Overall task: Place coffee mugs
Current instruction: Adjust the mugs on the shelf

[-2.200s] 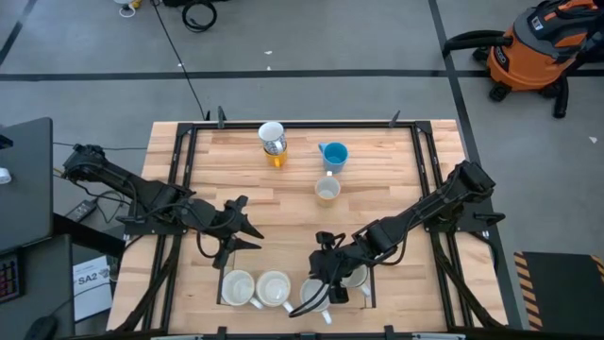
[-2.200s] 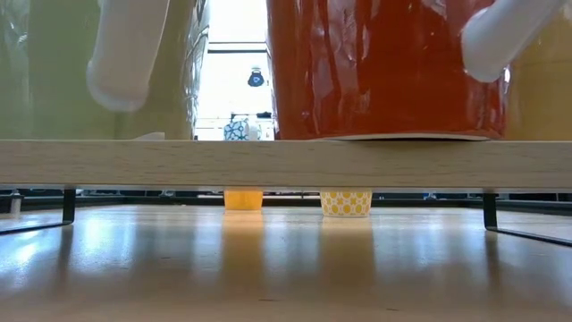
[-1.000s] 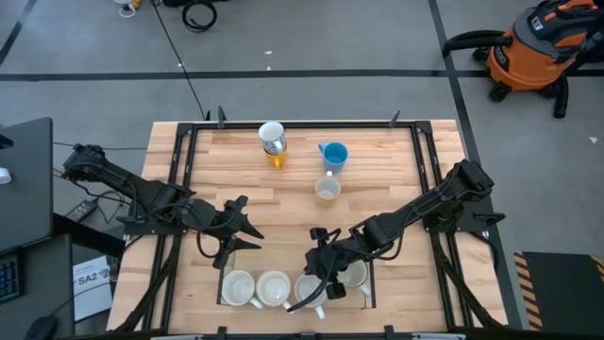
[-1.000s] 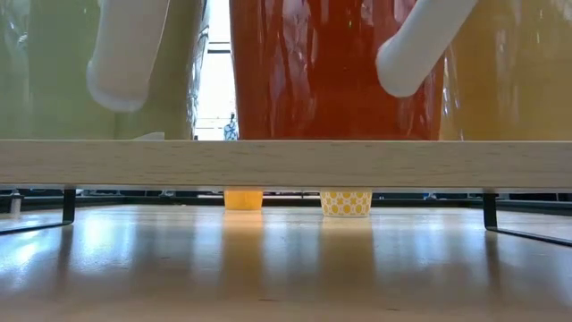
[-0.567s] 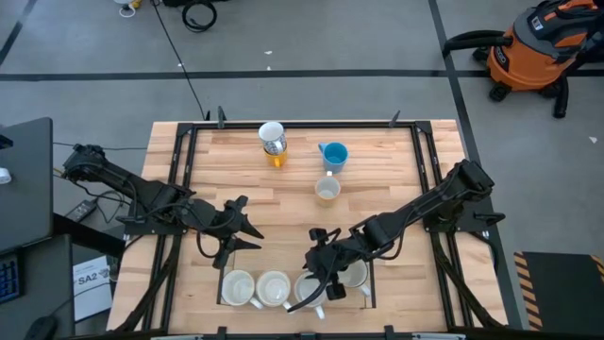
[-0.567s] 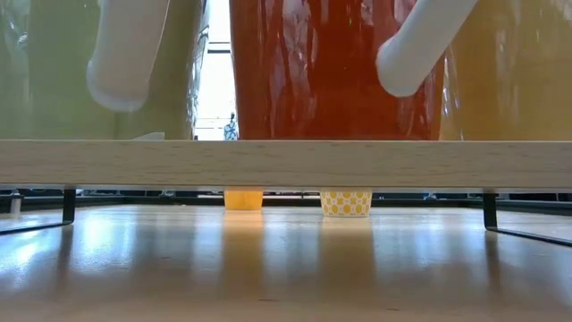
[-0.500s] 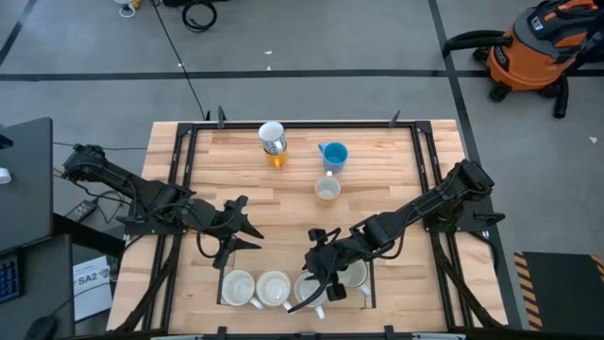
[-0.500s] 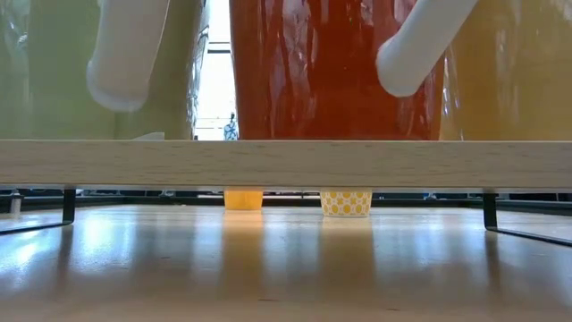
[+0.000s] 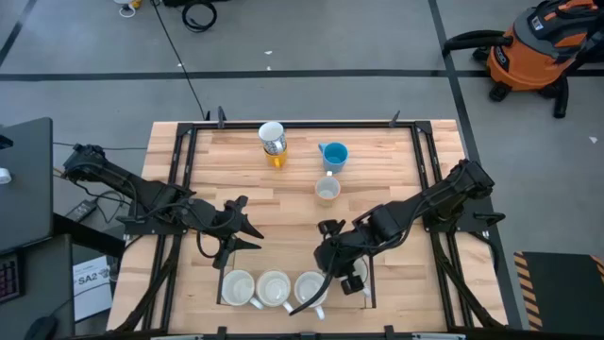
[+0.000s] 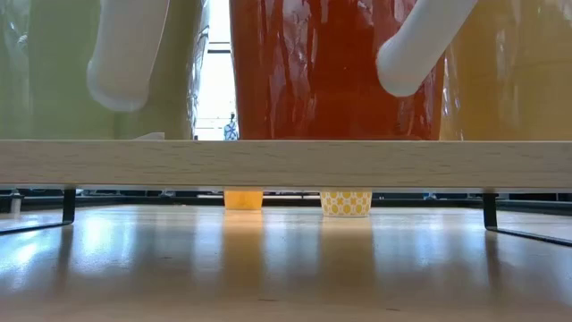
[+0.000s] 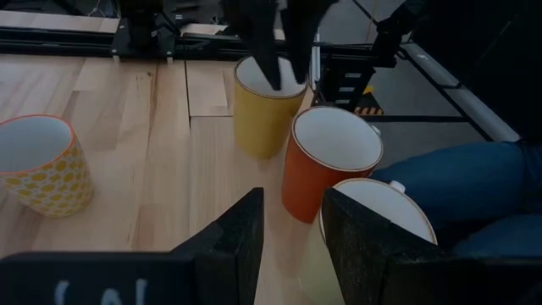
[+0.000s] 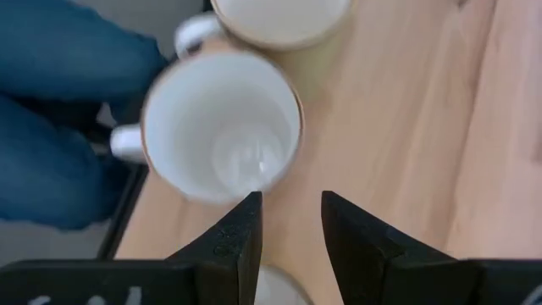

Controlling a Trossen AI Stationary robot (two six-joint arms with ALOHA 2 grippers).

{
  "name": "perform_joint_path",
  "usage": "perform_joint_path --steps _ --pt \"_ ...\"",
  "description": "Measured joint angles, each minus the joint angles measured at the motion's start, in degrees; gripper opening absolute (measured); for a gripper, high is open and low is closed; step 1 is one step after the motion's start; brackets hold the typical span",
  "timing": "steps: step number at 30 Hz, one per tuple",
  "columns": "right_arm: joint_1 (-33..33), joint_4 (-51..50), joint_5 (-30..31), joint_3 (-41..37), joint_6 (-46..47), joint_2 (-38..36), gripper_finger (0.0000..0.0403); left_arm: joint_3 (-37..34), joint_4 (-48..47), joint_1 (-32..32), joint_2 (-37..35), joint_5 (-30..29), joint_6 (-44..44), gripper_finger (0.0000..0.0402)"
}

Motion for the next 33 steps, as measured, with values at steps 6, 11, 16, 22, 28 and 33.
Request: perform_joint_path --steps 6,11,16,22,28,33 --pt "0.1 -9.1 0.1 0.3 1.1 0.0 0.0128 0.0 0.0 0.0 0.0 0.0 0.0 0.0128" --pt "0.3 -14.4 1.1 0.3 3.4 -0.4 0.0128 0.0 0.0 0.0 0.0 0.0 -0.1 0.0128" --pt "0.3 -16.9 3.4 0.3 3.6 -1.0 0.0128 0.0 0.0 0.0 0.0 0.0 -0.1 0.0128" --pt "0.3 -18.3 4.7 -0.3 4.5 -1.1 0.0128 0.0 0.0 -0.1 0.0 0.0 -0.1 0.0128" --pt "0.3 -17.7 4.7 -4.2 5.2 -1.1 0.0128 0.0 0.0 -0.1 0.0 0.0 -0.1 0.0128" --pt "0.3 -15.8 4.7 -5.7 6.1 -1.1 0.0128 0.0 0.0 -0.1 0.0 0.0 -0.1 0.0128"
